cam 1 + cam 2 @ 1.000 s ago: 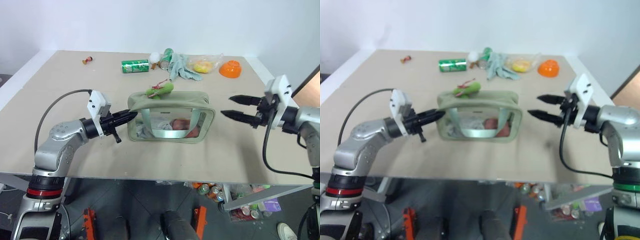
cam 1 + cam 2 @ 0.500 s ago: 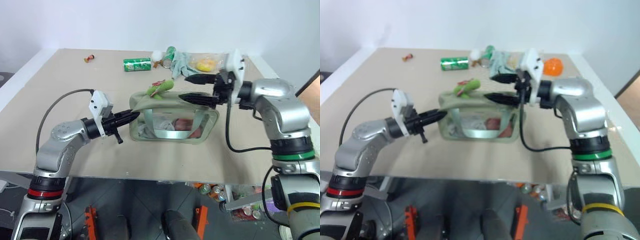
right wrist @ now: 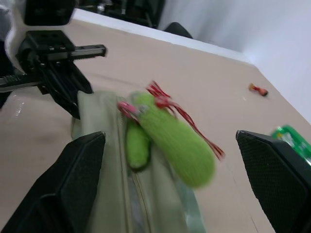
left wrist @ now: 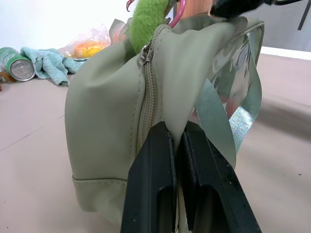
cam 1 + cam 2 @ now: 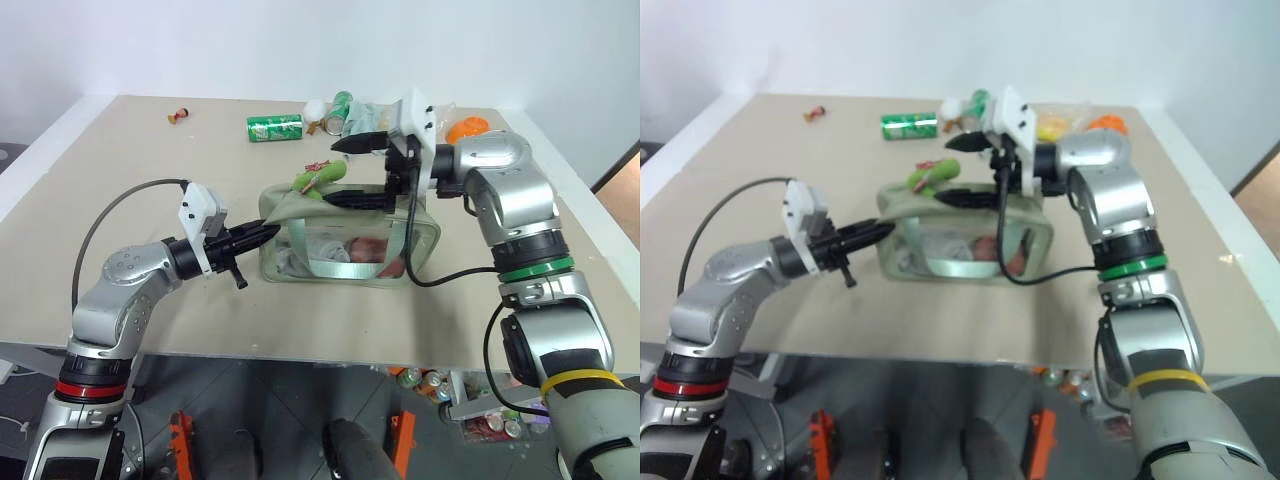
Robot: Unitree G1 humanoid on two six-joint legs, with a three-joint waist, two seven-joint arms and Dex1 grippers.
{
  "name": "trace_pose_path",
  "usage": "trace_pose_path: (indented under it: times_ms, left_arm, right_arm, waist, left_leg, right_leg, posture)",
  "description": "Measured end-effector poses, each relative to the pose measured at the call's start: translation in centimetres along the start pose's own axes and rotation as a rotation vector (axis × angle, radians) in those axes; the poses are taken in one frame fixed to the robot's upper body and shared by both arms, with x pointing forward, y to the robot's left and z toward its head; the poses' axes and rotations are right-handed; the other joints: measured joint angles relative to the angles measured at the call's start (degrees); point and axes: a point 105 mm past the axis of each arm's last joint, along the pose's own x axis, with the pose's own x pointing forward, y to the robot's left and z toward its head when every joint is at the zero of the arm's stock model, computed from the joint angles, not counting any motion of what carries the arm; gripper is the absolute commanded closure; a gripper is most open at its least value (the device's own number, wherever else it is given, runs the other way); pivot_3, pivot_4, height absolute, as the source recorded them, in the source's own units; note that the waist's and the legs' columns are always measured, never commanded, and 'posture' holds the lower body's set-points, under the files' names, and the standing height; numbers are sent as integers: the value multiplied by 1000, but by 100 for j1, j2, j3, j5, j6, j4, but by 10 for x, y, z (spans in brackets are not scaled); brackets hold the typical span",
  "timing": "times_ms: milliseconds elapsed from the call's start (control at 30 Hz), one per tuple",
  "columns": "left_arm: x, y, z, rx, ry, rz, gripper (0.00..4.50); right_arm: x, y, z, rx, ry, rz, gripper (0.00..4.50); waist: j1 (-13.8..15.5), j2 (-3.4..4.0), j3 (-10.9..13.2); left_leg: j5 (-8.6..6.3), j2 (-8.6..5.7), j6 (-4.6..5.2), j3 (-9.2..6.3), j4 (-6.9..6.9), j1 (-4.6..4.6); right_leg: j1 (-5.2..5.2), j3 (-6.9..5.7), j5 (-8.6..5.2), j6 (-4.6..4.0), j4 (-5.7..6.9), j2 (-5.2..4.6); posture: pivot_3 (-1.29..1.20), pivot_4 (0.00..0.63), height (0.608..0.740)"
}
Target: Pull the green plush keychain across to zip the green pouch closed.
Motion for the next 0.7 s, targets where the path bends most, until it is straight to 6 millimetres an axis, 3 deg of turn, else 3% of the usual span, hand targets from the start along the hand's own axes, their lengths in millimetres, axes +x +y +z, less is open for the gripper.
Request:
trace_pose_path:
  times_ms: [167,433,467,700]
  left_arm:
    - [1,0,0,-1,-3,1,4500]
    - [1,0,-1,-1,-6,5,4500]
    - [1,0,-1,-1,-6,4,4500]
    - [1,-2,-1,1,-7,0,4500]
  right_arm:
    - [15,2,1,-1,-17,40,1623]
    - [14,-2,-5,26,-5,35,4284]
    - [14,-3,-5,26,-4,33,4455]
    - [-2,-11,-2,41,-8,-9,4455]
  waist:
    - [-1,0,0]
    - [0,1,0]
    - [0,1,0]
    - [3,1,0]
  left_leg:
    - [0,0,0,-1,0,0]
    - [0,-1,0,-2,0,0]
    - [0,-1,0,-3,0,0]
    - [0,-9,0,-2,0,-1]
  right_leg:
    - [0,-1,1,-1,0,-1]
    - [0,-2,0,-1,0,-2]
    - [0,-3,0,-1,0,-2]
    - [2,-3,-1,1,0,-12]
  posture:
    - [0,150,740]
    - [0,150,740]
    - [0,150,740]
    - [0,150,740]
